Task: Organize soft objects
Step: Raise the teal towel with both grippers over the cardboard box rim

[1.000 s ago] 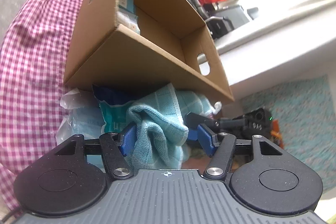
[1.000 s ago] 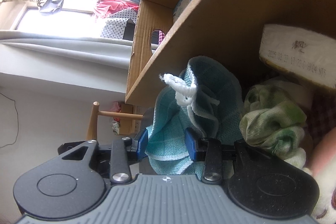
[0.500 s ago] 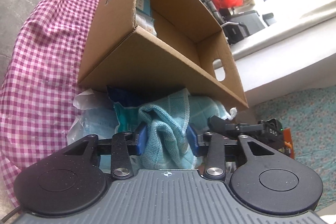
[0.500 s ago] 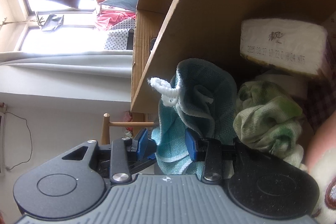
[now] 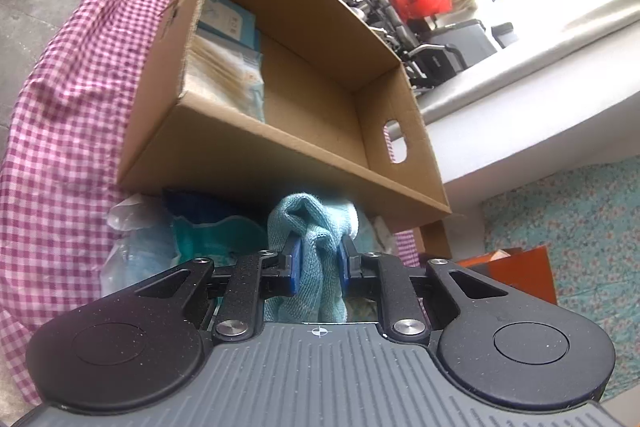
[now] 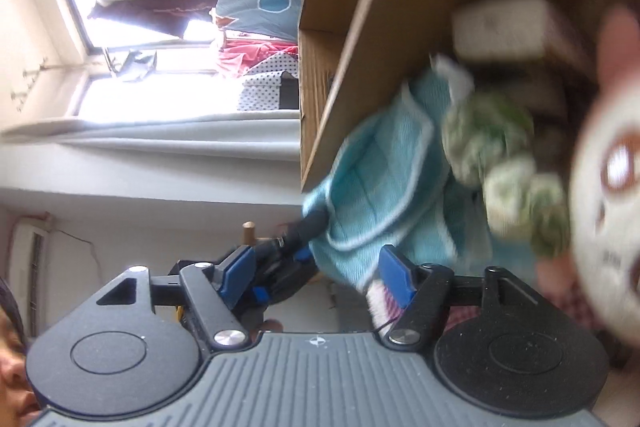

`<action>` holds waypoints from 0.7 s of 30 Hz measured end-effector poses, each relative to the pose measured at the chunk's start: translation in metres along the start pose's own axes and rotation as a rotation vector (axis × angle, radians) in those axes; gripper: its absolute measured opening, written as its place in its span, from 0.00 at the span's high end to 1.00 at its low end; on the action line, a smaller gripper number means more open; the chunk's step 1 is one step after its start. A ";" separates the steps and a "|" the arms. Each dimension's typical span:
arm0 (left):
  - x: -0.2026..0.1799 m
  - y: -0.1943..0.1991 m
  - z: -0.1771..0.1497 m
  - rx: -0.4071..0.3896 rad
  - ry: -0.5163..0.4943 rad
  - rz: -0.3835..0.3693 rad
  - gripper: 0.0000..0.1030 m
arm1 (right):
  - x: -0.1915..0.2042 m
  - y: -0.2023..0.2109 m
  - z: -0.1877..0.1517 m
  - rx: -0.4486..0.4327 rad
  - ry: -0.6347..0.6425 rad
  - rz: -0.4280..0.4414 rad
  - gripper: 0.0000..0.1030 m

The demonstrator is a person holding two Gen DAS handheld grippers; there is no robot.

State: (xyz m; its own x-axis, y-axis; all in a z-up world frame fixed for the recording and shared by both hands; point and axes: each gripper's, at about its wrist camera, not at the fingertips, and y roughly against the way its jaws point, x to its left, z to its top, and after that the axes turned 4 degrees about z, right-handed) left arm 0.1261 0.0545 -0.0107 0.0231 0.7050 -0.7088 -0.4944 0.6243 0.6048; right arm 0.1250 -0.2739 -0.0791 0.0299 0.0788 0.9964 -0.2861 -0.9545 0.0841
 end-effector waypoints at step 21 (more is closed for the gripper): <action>-0.031 0.067 -0.010 -0.106 -0.081 -0.152 0.86 | -0.031 -0.027 -0.010 -0.135 -0.138 0.235 0.61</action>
State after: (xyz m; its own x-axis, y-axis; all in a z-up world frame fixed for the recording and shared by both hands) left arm 0.0834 0.0705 0.0482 0.1720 0.6324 -0.7553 -0.5683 0.6900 0.4483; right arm 0.1218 -0.2481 -0.1121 0.0750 -0.1879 0.9793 -0.4252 -0.8943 -0.1390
